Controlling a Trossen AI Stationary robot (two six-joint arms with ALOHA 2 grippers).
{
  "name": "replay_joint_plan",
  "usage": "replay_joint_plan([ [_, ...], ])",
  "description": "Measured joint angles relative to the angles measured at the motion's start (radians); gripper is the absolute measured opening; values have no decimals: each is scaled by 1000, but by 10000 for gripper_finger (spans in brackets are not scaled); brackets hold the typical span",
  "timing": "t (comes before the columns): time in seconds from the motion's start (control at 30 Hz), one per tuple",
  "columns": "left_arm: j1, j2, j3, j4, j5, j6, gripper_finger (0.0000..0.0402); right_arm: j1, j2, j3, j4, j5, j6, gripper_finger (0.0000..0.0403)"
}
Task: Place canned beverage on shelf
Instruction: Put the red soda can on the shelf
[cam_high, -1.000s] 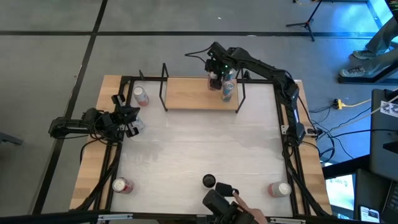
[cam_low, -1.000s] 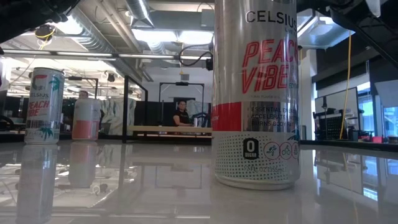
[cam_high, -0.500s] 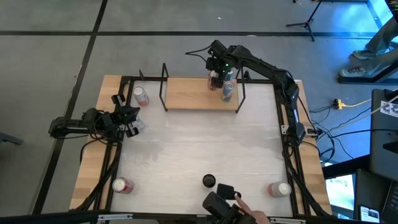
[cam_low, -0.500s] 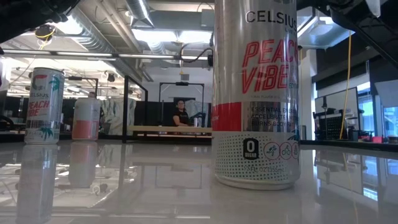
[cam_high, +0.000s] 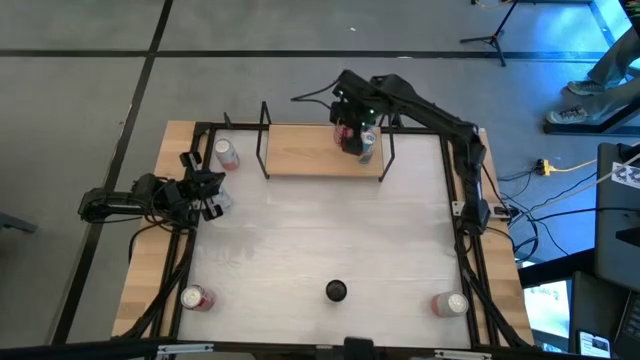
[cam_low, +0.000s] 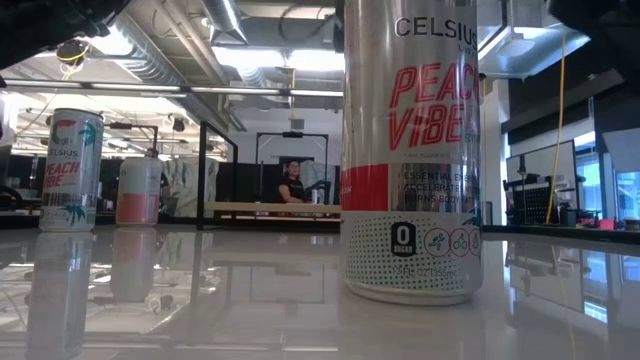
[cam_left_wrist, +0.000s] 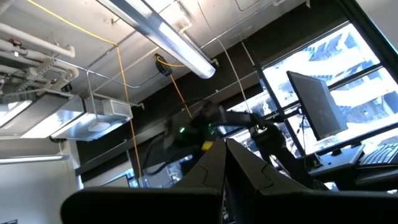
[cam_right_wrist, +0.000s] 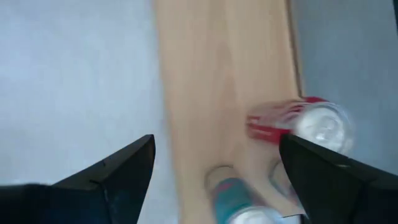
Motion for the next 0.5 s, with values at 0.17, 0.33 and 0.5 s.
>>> replay_joint_plan([
  [0.17, 0, 0, 0, -3, -3, 10, 7, 58, -90, -100, 7, -46, 31, 337],
  [0.33, 0, 0, 0, -8, -140, 31, 13, 101, -216, -321, 111, -38, 81, 337],
  [0.5, 0, 0, 0, -31, -187, 46, 67, 138, -409, -642, 342, -1, 123, 337],
])
